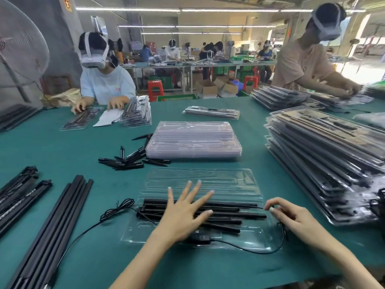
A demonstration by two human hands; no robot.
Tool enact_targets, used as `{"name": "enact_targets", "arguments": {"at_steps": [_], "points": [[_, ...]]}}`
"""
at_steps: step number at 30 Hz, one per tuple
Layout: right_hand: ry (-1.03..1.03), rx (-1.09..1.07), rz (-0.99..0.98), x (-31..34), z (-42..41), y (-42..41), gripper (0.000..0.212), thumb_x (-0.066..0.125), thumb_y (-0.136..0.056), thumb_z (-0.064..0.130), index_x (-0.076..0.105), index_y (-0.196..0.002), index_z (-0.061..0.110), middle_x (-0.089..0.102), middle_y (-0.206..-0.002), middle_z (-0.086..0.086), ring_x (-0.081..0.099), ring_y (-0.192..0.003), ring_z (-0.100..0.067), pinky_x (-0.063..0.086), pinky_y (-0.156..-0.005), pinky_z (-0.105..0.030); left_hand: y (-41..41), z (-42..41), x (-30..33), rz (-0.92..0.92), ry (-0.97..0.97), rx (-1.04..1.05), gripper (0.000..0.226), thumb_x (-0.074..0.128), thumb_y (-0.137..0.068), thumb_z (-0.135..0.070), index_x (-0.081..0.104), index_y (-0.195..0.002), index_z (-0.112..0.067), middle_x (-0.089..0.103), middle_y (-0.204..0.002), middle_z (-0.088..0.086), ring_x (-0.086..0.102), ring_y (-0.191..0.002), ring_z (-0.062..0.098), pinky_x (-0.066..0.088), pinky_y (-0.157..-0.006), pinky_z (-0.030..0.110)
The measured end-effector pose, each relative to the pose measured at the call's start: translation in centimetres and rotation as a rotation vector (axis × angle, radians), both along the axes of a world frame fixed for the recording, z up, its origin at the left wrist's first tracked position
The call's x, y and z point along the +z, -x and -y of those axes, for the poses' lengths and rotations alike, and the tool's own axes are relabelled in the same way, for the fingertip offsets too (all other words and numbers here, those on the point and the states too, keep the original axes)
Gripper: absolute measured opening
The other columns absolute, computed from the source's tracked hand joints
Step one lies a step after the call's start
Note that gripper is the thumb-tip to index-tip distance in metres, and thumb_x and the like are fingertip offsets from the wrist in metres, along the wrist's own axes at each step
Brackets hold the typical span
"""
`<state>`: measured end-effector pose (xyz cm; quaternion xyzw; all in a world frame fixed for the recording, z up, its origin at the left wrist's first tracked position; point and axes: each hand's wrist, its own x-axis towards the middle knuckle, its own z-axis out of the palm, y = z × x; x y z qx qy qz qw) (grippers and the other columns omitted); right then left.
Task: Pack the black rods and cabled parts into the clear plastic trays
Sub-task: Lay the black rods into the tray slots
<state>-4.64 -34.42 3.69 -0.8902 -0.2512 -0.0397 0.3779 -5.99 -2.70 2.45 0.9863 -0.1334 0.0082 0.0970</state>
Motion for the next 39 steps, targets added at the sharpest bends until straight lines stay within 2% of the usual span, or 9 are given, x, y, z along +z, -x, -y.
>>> {"name": "enact_targets", "arguments": {"at_steps": [5,9,15,22,24,27,30,35,39], "points": [[-0.043,0.040,-0.202,0.8,1.8,0.1,0.016,0.055,-0.094,0.026,0.059,-0.109,0.029,0.051,-0.069,0.000,0.039,-0.060,-0.009,0.033,-0.059,-0.017,0.7,2.5,-1.3,-0.068,-0.055,-0.155,0.068,0.009,-0.074,-0.086,-0.011,-0.135,-0.063,-0.017,-0.155,-0.020,-0.026,-0.141,0.007,-0.028,-0.106,0.058],[-0.033,0.084,-0.279,0.7,2.4,0.4,0.045,0.050,-0.092,-0.007,0.056,-0.117,0.030,0.061,-0.088,-0.003,0.052,-0.075,-0.014,0.039,-0.074,-0.024,0.5,2.4,-1.5,-0.091,-0.086,-0.161,0.076,0.014,-0.069,-0.090,-0.014,-0.134,-0.064,-0.021,-0.154,-0.019,-0.028,-0.141,0.008,-0.028,-0.104,0.060],[0.026,0.146,-0.043,1.0,2.4,0.5,0.073,0.050,-0.069,-0.027,0.067,-0.106,0.033,0.066,-0.106,0.011,0.061,-0.103,-0.008,0.043,-0.090,-0.020,0.5,2.4,-1.9,-0.080,-0.064,-0.146,0.079,0.023,-0.070,-0.090,-0.011,-0.136,-0.064,-0.021,-0.153,-0.020,-0.028,-0.141,0.007,-0.026,-0.106,0.058],[-0.005,0.001,0.231,0.9,2.1,0.1,0.023,0.074,-0.078,0.014,0.076,-0.093,0.031,0.057,-0.109,0.015,0.052,-0.104,-0.001,0.040,-0.089,-0.013,0.5,2.9,-2.1,-0.085,-0.043,-0.078,0.069,0.022,-0.073,-0.087,-0.009,-0.132,-0.069,-0.020,-0.151,-0.024,-0.026,-0.141,0.004,-0.030,-0.105,0.055],[-0.080,-0.025,0.161,0.8,1.4,0.2,0.023,0.067,-0.078,0.016,0.074,-0.092,0.034,0.065,-0.109,0.012,0.058,-0.105,-0.002,0.044,-0.092,-0.017,0.5,3.2,-2.1,-0.079,-0.064,-0.064,0.069,0.017,-0.073,-0.087,-0.012,-0.132,-0.067,-0.023,-0.150,-0.022,-0.031,-0.139,0.006,-0.035,-0.099,0.056],[-0.245,-0.100,0.025,0.5,-0.4,0.9,0.024,0.062,-0.081,0.022,0.065,-0.097,0.039,0.070,-0.082,0.012,0.065,-0.074,-0.001,0.048,-0.072,-0.014,0.8,3.6,-2.5,-0.061,-0.101,-0.050,0.073,0.010,-0.074,-0.083,-0.014,-0.138,-0.058,-0.026,-0.151,-0.020,-0.034,-0.137,0.008,-0.038,-0.094,0.059],[-0.387,-0.166,-0.117,-0.1,-1.6,1.1,0.032,0.060,-0.090,0.018,0.048,-0.110,0.040,0.054,-0.056,-0.008,0.048,-0.049,-0.008,0.036,-0.053,-0.014,1.0,3.8,-2.6,-0.061,-0.101,-0.042,0.072,0.008,-0.075,-0.081,-0.015,-0.139,-0.056,-0.024,-0.154,-0.018,-0.028,-0.140,0.007,-0.036,-0.095,0.061],[-0.555,-0.208,-0.446,0.0,-2.0,1.0,0.019,0.053,-0.096,0.012,0.071,-0.093,0.018,0.057,-0.062,-0.008,0.061,-0.054,-0.014,0.041,-0.044,-0.018,1.2,4.1,-2.3,-0.052,-0.075,-0.052,0.061,0.019,-0.083,-0.076,-0.016,-0.132,-0.067,-0.021,-0.156,-0.013,-0.026,-0.142,0.012,-0.033,-0.094,0.064],[-0.845,-0.085,-0.731,0.8,-0.9,1.1,0.035,0.040,-0.084,-0.007,0.064,-0.108,0.000,0.069,-0.092,-0.029,0.071,-0.084,-0.031,0.056,-0.063,-0.024,1.6,4.3,-2.1,-0.048,-0.071,-0.077,0.054,0.022,-0.089,-0.070,-0.017,-0.127,-0.073,-0.023,-0.156,-0.004,-0.030,-0.141,0.020,-0.032,-0.092,0.068]]}}
